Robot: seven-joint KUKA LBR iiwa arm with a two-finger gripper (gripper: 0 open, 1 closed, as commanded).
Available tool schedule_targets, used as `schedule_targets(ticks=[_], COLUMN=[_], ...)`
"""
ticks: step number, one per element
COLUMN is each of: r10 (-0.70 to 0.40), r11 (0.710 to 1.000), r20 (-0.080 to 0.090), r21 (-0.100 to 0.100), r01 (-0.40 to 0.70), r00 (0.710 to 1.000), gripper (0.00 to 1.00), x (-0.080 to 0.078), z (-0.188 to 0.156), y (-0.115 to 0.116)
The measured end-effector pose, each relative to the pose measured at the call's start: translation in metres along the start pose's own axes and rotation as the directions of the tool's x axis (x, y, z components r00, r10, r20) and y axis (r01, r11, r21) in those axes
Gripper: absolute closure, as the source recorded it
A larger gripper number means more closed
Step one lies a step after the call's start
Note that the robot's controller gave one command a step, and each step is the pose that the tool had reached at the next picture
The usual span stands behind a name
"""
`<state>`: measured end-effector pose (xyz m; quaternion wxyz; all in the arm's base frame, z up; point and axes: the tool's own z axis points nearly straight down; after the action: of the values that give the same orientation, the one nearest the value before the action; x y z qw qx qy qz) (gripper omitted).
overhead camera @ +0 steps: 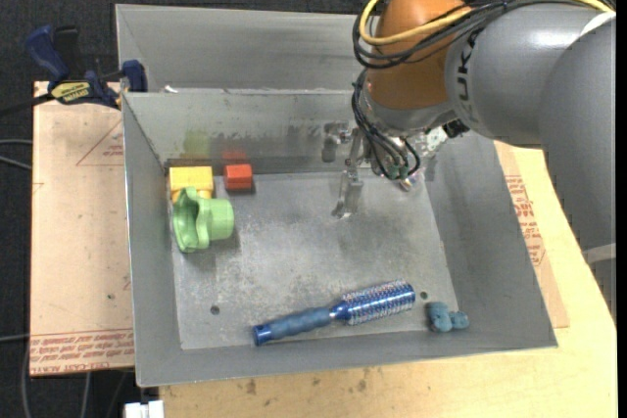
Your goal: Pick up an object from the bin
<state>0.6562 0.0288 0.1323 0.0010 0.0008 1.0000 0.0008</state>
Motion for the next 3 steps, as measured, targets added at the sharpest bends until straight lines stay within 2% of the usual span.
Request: schedule_targets(ticks=[1,2,3], r10=[-0.366,-0.653,-0.602], r11=[0.931,0.757,0.799], r20=[-0.005,0.015,0.001], r21=[-0.002,0.012,0.005], r01=[0.366,0.653,0.602], r00=[0.931,0.757,0.799], gripper=[0.0,0.0,0.0], x=[0.084,0.153,0.161], z=[0.027,0.058,0.029], y=[0.02,-0.021,-0.112])
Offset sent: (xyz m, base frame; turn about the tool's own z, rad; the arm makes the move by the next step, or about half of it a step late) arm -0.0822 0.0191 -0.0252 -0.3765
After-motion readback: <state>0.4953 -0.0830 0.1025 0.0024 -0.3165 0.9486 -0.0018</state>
